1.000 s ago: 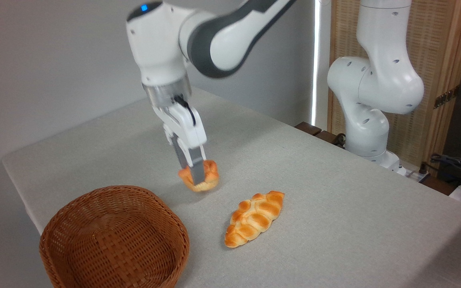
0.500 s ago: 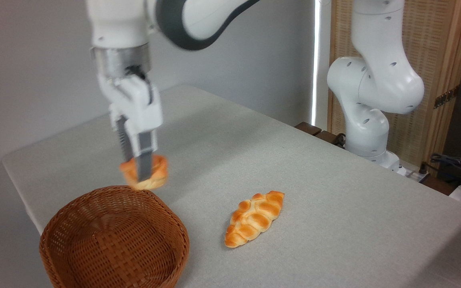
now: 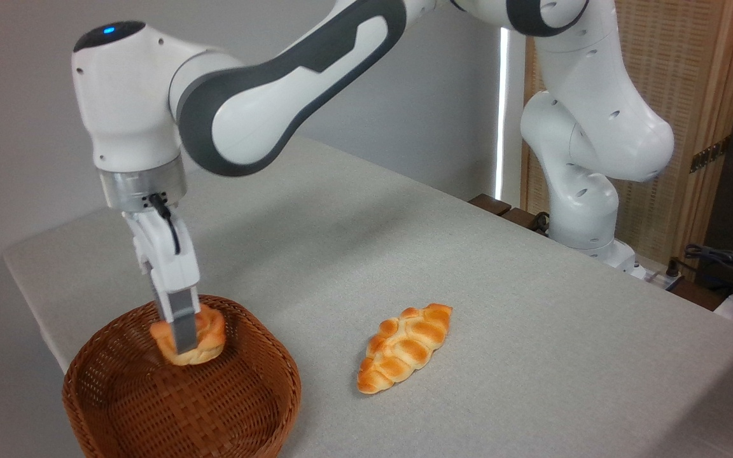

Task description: Put bread into the basket

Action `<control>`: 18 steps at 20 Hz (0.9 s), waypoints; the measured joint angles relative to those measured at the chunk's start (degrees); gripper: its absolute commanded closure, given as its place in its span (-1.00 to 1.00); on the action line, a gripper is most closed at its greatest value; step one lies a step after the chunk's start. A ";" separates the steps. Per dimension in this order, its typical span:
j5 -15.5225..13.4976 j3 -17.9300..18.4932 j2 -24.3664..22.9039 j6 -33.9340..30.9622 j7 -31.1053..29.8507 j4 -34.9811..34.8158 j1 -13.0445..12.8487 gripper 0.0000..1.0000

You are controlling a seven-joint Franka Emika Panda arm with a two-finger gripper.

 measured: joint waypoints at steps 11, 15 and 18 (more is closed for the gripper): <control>0.84 -0.89 1.36 3.07 -4.59 0.79 -0.12 -1.00; 0.85 -0.93 -0.16 1.86 -4.62 1.81 0.12 -1.00; 0.84 -0.99 -3.29 -4.76 -4.62 2.31 0.59 -1.00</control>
